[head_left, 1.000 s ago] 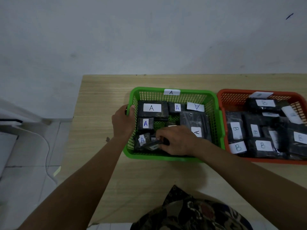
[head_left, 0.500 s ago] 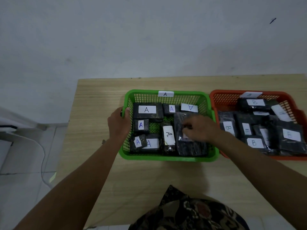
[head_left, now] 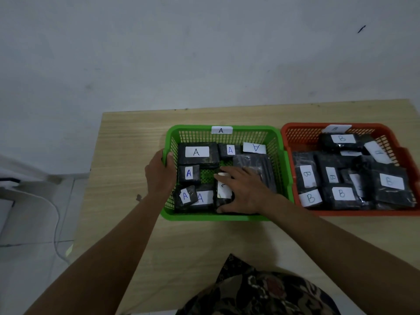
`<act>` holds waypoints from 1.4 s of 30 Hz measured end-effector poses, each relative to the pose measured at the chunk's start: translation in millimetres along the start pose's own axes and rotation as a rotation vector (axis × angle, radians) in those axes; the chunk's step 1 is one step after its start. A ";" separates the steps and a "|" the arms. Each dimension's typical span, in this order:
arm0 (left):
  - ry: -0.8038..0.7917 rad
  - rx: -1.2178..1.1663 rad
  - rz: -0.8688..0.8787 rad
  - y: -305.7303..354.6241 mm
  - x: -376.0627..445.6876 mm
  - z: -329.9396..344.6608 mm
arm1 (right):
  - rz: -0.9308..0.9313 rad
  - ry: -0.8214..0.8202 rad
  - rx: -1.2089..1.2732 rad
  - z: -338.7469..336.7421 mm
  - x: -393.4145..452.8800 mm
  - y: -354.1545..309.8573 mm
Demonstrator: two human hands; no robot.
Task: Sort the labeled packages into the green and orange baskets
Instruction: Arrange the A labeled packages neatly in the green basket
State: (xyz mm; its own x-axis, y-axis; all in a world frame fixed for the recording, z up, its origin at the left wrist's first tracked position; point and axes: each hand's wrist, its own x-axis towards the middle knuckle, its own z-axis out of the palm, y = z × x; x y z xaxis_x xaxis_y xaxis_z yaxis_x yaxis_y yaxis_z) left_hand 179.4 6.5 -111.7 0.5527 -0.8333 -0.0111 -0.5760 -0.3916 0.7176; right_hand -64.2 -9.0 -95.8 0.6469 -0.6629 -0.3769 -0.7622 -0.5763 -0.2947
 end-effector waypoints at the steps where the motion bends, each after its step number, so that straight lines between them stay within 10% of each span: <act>1: 0.001 0.003 0.001 -0.4 -0.3 -0.4 | -0.007 0.033 0.035 0.5 -2.6 0.0; 6: 0.012 0.014 0.009 -0.1 -0.8 -0.5 | 0.059 0.304 0.003 -6.8 -24.5 17.1; 21: -0.030 -0.013 0.029 5.5 -8.9 -3.8 | 0.189 0.162 0.470 -25.5 -17.8 23.0; 30: -0.290 0.338 0.914 4.6 -21.1 -27.2 | 0.109 0.364 0.547 -31.9 12.9 -19.7; 42: -0.623 0.540 0.762 32.7 -50.0 12.1 | 0.285 0.446 0.596 -24.4 6.4 6.2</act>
State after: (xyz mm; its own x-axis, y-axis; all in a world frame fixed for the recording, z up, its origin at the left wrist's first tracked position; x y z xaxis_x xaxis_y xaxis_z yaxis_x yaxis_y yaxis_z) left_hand 125.6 30.7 -96.1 -0.3658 -0.9181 -0.1528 -0.9043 0.3118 0.2917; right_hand -64.3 -28.4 -78.6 0.2773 -0.9476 -0.1587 -0.7017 -0.0869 -0.7072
